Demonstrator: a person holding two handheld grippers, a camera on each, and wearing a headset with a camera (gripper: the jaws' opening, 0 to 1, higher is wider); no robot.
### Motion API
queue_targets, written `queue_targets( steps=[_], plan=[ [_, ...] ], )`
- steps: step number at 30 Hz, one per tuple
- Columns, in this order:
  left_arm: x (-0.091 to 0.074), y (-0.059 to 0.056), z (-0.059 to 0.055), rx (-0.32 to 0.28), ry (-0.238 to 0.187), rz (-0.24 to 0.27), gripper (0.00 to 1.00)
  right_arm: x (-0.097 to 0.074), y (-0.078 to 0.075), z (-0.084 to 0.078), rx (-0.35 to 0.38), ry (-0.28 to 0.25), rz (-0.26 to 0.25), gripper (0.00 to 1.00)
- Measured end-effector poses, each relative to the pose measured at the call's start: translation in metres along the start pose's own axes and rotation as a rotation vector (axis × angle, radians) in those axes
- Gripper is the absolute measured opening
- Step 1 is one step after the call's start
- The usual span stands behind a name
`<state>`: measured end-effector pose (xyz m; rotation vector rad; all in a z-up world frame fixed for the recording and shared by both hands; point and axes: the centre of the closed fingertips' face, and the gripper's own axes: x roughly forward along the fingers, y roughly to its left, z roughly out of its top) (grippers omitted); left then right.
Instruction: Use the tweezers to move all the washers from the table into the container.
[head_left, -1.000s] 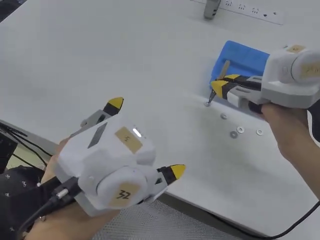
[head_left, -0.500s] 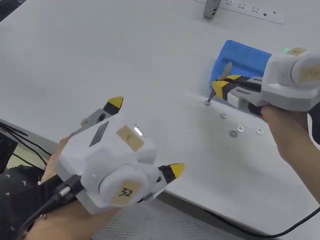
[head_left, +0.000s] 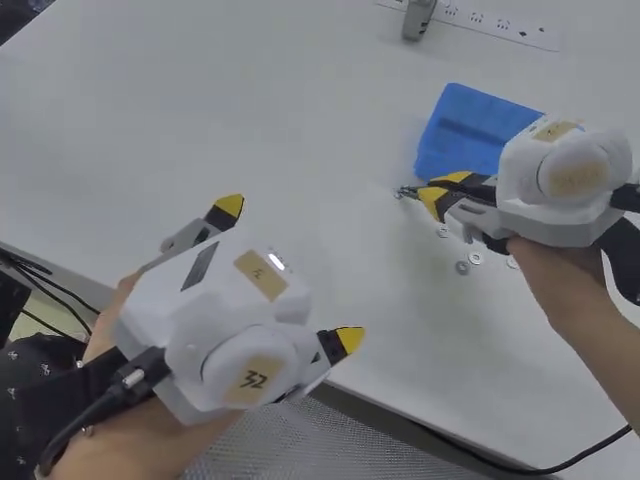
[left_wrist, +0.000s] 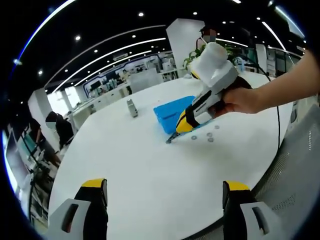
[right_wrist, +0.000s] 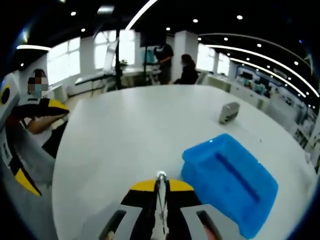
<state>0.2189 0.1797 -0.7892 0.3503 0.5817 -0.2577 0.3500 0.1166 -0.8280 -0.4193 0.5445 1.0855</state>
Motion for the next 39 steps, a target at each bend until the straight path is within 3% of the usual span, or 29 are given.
queue_targets(
  steps=[4, 9, 14, 22, 27, 31, 34, 39],
  plan=[
    [0.000, 0.001, 0.000, -0.001, -0.001, 0.003, 0.98, -0.001, -0.003, -0.002, 0.013, 0.011, -0.019, 0.02],
    [0.000, 0.001, 0.000, 0.004, 0.002, 0.002, 0.97, -0.004, -0.008, 0.000, 0.065, 0.013, -0.006, 0.01],
    [0.000, 0.001, -0.002, 0.010, 0.011, 0.004, 0.96, -0.014, -0.012, 0.004, 0.048, 0.037, 0.008, 0.01],
    [0.000, 0.000, -0.002, 0.015, 0.014, 0.001, 0.96, -0.046, 0.000, -0.007, 0.041, 0.170, 0.117, 0.01],
    [0.001, 0.000, -0.004, 0.017, 0.020, 0.001, 0.96, -0.061, 0.008, -0.021, 0.034, 0.252, 0.153, 0.01],
    [0.001, 0.000, -0.004, 0.019, 0.023, 0.000, 0.95, -0.067, 0.017, -0.034, 0.016, 0.315, 0.184, 0.01],
    [0.001, -0.001, -0.004, 0.019, 0.024, -0.001, 0.95, -0.073, 0.023, -0.043, -0.044, 0.386, 0.207, 0.01],
    [0.001, 0.000, -0.005, 0.023, 0.030, 0.001, 0.95, -0.070, 0.027, -0.043, -0.060, 0.438, 0.238, 0.01]
  ],
)
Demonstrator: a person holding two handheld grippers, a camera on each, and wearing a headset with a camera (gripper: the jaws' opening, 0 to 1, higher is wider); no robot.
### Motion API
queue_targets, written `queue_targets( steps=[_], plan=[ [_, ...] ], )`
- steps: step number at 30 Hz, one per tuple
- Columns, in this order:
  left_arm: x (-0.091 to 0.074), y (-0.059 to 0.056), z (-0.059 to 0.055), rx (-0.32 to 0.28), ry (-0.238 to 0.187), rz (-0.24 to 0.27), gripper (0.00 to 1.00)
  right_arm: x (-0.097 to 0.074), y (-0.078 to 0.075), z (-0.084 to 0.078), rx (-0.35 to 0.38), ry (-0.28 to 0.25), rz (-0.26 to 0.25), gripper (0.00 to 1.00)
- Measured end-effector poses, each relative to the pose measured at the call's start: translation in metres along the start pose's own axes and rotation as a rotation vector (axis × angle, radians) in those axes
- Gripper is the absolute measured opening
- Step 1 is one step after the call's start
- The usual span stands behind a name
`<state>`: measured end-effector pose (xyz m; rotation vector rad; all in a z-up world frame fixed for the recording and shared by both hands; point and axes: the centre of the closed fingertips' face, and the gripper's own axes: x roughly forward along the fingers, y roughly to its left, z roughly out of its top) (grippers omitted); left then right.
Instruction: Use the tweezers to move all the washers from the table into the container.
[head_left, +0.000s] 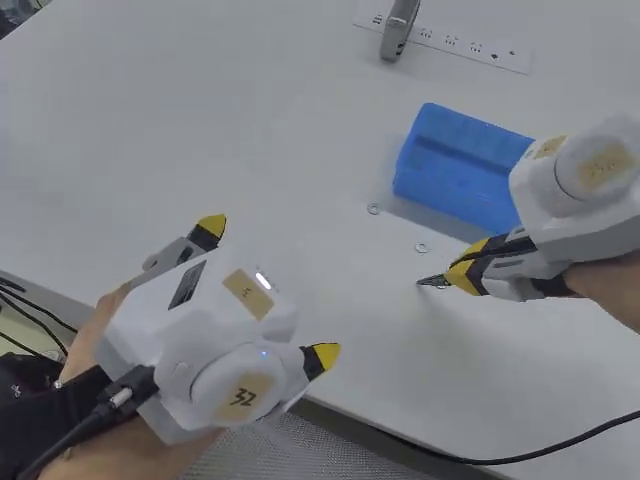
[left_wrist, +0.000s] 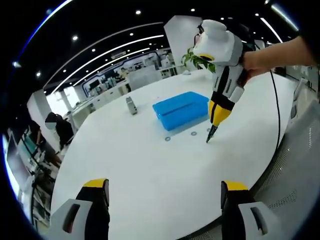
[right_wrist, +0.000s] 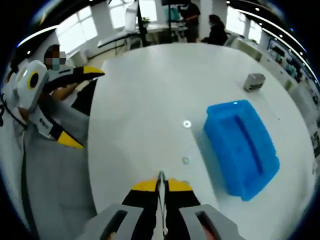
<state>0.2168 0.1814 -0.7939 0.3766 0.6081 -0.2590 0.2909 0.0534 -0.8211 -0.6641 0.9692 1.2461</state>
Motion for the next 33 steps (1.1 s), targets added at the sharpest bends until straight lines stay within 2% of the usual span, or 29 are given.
queue_targets(
  steps=[1, 6, 10, 13, 19, 26, 29, 33],
  plan=[
    [0.000, 0.000, 0.000, 0.000, 0.000, 0.000, 0.95, 0.000, 0.000, -0.001, -0.006, 0.021, 0.004, 0.01],
    [0.000, 0.000, 0.000, 0.001, 0.003, 0.001, 0.94, 0.002, -0.004, 0.011, -0.017, 0.026, 0.004, 0.01],
    [0.000, 0.000, -0.001, 0.002, 0.005, 0.001, 0.94, 0.007, 0.001, 0.023, -0.043, 0.038, 0.021, 0.01],
    [0.000, 0.000, -0.001, 0.004, 0.007, 0.001, 0.93, 0.008, 0.004, 0.025, -0.071, 0.070, 0.030, 0.01],
    [0.001, 0.001, -0.001, 0.004, 0.006, 0.005, 0.92, -0.004, 0.004, 0.019, -0.089, 0.120, 0.032, 0.01],
    [0.000, 0.000, 0.001, 0.002, -0.003, -0.003, 0.92, -0.008, 0.008, -0.004, -0.104, 0.190, 0.034, 0.01],
    [0.000, 0.000, 0.001, -0.001, -0.005, -0.003, 0.92, -0.004, 0.012, -0.003, -0.109, 0.200, 0.040, 0.01],
    [0.000, 0.001, 0.000, 0.001, -0.003, -0.002, 0.92, -0.002, 0.011, 0.008, -0.114, 0.190, 0.037, 0.01]
  ],
)
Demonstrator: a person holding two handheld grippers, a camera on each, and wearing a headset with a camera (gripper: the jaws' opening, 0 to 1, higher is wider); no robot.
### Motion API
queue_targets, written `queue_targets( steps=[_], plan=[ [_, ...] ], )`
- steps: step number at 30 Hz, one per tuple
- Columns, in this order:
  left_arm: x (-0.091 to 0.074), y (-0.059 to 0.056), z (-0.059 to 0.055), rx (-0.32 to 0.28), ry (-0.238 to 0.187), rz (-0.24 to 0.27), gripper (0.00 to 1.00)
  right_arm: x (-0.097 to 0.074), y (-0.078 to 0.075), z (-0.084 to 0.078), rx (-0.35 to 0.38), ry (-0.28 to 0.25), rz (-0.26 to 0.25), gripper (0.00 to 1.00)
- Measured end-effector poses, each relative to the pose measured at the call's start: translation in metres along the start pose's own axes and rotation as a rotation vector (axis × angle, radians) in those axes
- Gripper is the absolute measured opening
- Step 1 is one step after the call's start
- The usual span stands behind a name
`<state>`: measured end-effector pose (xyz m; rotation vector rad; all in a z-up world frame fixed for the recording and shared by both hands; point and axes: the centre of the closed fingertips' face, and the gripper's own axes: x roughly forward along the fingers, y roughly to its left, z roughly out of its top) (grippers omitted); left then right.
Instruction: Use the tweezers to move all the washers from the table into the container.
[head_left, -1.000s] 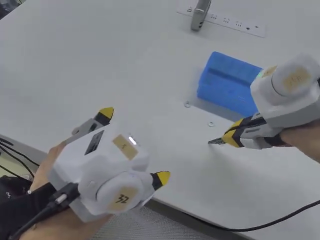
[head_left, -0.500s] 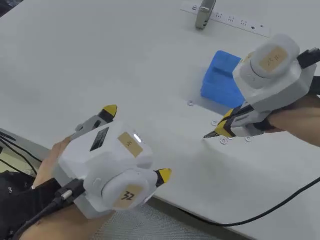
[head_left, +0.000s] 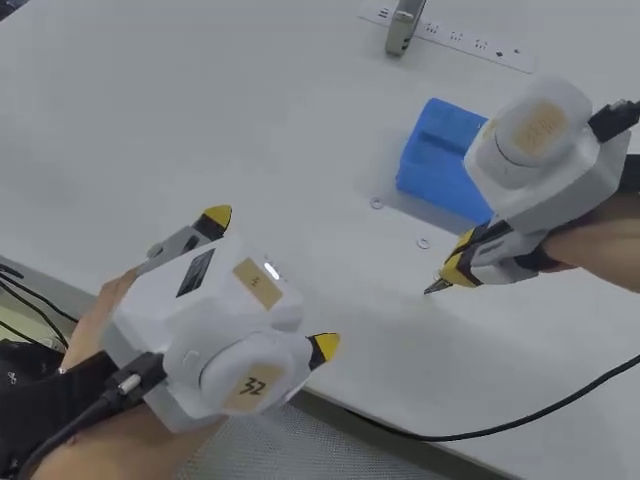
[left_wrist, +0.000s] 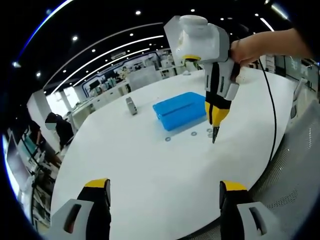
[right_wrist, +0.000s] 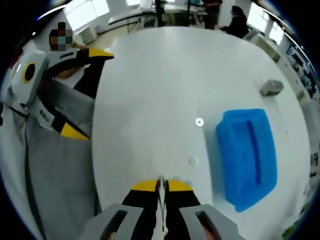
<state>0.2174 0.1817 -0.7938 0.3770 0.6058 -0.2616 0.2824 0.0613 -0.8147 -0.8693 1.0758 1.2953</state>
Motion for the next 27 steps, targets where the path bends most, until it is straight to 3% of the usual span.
queue_targets(
  steps=[4, 7, 11, 12, 13, 17, 19, 23, 25, 27],
  plan=[
    [0.000, 0.001, 0.000, -0.002, -0.001, 0.004, 0.91, 0.002, -0.001, 0.007, 0.002, -0.024, -0.007, 0.01],
    [0.000, 0.002, 0.000, -0.001, 0.000, 0.007, 0.91, 0.003, -0.003, 0.013, 0.026, -0.079, -0.031, 0.01],
    [0.000, 0.002, 0.000, 0.002, -0.002, 0.006, 0.90, 0.002, -0.008, 0.021, 0.113, -0.240, -0.071, 0.01],
    [0.000, 0.001, 0.000, 0.003, -0.002, 0.005, 0.90, 0.002, -0.010, 0.024, 0.128, -0.300, -0.089, 0.01],
    [0.000, 0.001, 0.000, 0.004, -0.002, 0.004, 0.90, 0.002, -0.011, 0.024, 0.132, -0.319, -0.093, 0.01],
    [0.000, 0.001, 0.000, 0.008, -0.002, 0.002, 0.90, -0.002, -0.013, 0.027, 0.156, -0.505, -0.138, 0.01],
    [0.000, 0.001, 0.000, 0.009, -0.003, 0.003, 0.89, -0.004, -0.013, 0.025, 0.175, -0.588, -0.200, 0.01],
    [0.000, 0.000, 0.000, 0.013, -0.001, 0.002, 0.89, -0.007, -0.017, 0.015, 0.220, -0.649, -0.264, 0.01],
    [0.000, 0.000, 0.000, 0.013, 0.000, 0.001, 0.89, -0.008, -0.018, 0.013, 0.305, -0.697, -0.266, 0.01],
    [0.000, 0.000, -0.001, 0.013, 0.001, 0.001, 0.89, -0.007, -0.019, 0.012, 0.312, -0.711, -0.267, 0.01]
  ],
)
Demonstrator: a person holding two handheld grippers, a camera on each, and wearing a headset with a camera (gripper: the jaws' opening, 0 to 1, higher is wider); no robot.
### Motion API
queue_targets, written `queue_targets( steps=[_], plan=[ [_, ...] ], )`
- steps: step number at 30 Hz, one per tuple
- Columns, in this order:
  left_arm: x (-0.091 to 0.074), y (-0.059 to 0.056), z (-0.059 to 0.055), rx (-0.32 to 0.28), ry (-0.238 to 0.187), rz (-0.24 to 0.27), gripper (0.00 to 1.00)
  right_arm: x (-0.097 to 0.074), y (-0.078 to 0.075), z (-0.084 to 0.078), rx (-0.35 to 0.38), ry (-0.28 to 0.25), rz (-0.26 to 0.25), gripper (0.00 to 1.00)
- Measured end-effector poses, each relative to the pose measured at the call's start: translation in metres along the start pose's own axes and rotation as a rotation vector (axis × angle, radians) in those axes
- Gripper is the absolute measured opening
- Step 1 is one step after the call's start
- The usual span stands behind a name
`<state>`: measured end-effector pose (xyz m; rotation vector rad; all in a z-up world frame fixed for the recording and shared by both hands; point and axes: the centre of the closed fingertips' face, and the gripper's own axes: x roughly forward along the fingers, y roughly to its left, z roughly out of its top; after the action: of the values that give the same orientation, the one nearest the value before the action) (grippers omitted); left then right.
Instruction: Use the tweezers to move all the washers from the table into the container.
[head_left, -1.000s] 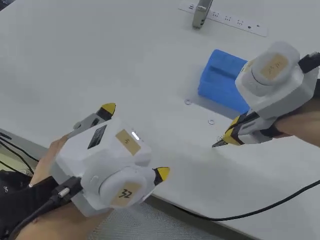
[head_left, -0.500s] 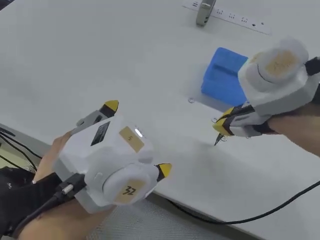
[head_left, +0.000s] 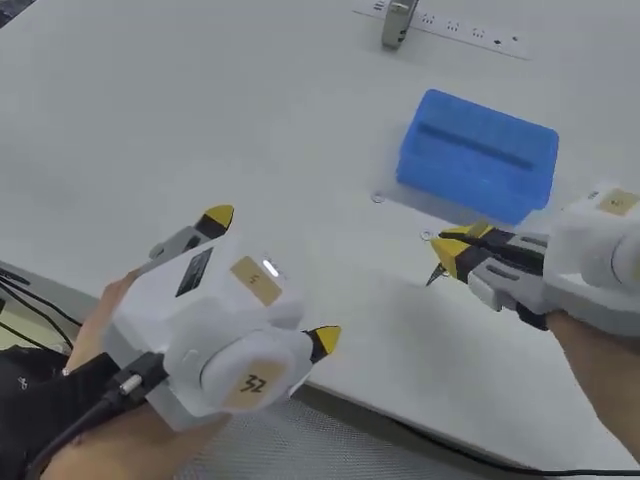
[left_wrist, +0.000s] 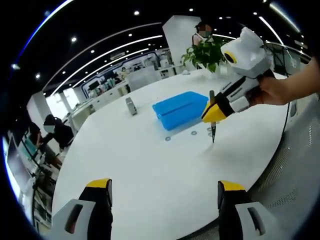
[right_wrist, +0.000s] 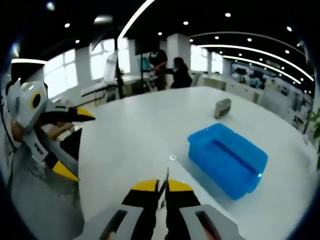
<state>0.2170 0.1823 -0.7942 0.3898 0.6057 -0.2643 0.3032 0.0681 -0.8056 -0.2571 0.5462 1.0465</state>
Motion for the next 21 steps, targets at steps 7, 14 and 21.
queue_targets(
  steps=[7, 14, 21],
  plan=[
    [0.000, -0.001, 0.001, -0.003, -0.002, -0.004, 0.91, 0.003, -0.005, 0.004, 0.088, 0.008, 0.004, 0.01],
    [-0.001, 0.000, 0.002, -0.014, -0.009, -0.001, 0.94, 0.020, -0.013, 0.040, 0.044, -0.079, -0.010, 0.02],
    [-0.001, -0.002, 0.002, -0.021, -0.006, -0.011, 0.95, 0.053, -0.022, 0.076, 0.010, -0.162, -0.031, 0.02]
  ],
)
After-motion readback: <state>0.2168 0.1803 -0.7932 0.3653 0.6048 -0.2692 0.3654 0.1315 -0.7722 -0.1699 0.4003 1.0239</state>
